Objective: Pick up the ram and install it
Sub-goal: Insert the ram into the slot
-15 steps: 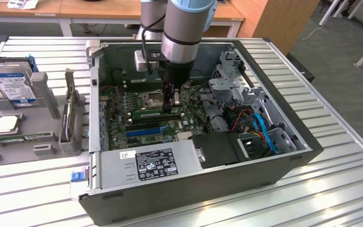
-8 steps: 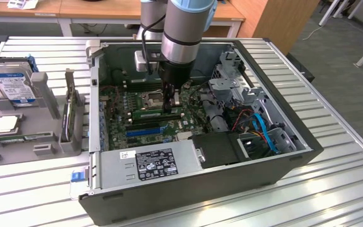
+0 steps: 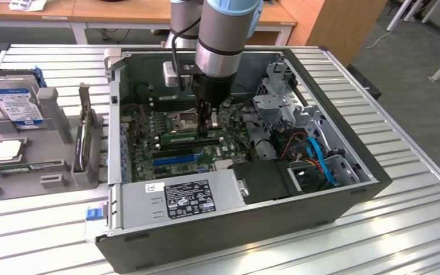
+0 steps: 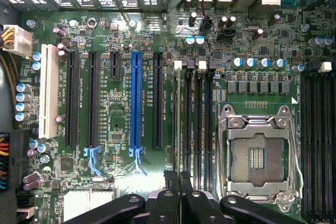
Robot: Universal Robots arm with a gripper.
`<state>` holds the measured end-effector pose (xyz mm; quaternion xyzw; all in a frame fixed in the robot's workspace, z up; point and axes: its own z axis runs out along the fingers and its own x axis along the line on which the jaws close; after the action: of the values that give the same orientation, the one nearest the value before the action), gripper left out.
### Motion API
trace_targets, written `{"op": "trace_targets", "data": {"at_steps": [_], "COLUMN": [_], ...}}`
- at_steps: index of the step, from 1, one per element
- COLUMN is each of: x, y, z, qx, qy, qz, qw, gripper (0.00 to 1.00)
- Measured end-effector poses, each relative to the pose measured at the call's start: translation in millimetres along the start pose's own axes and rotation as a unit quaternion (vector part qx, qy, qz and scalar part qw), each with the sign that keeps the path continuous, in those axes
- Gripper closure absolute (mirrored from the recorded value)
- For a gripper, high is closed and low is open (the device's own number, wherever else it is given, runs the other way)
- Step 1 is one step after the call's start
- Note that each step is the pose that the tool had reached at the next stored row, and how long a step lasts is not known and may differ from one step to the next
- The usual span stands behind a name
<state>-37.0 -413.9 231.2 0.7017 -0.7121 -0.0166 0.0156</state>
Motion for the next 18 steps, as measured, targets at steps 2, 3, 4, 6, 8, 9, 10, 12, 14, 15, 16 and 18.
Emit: {"op": "trace_targets", "data": {"at_steps": [2,3,4,6,8,9,10,12,14,15,16,18], "x": [0.0,-0.2,-0.5,-0.6,-0.6,-0.6,-0.6,-0.6,-0.6,-0.6,-0.6,-0.6], "y": [0.0,0.0,0.0,0.0,0.0,0.0,0.0,0.0,0.0,0.0,0.0,0.0], "z": [0.0,0.1,0.2,0.1,0.1,0.1,0.1,0.6,0.6,0.7,0.8,1.3], "qx": [0.0000,0.0000,0.0001,0.0000,0.0000,0.0000,0.0000,0.0000,0.0000,0.0001,0.0001,0.0002], "qy": [0.0000,-0.0001,-0.0002,-0.0001,-0.0001,0.0000,0.0001,0.0001,0.0001,0.0000,0.0000,-0.0001], "qz": [0.000,0.000,0.000,0.000,0.000,0.000,0.000,0.000,0.000,0.000,0.000,0.000], "qw": [1.0000,1.0000,1.0000,1.0000,1.0000,1.0000,1.0000,1.0000,1.0000,1.0000,1.0000,1.0000], "gripper": [0.88,0.88,0.88,0.88,0.88,0.88,0.88,0.88,0.88,0.88,0.88,0.88]}}
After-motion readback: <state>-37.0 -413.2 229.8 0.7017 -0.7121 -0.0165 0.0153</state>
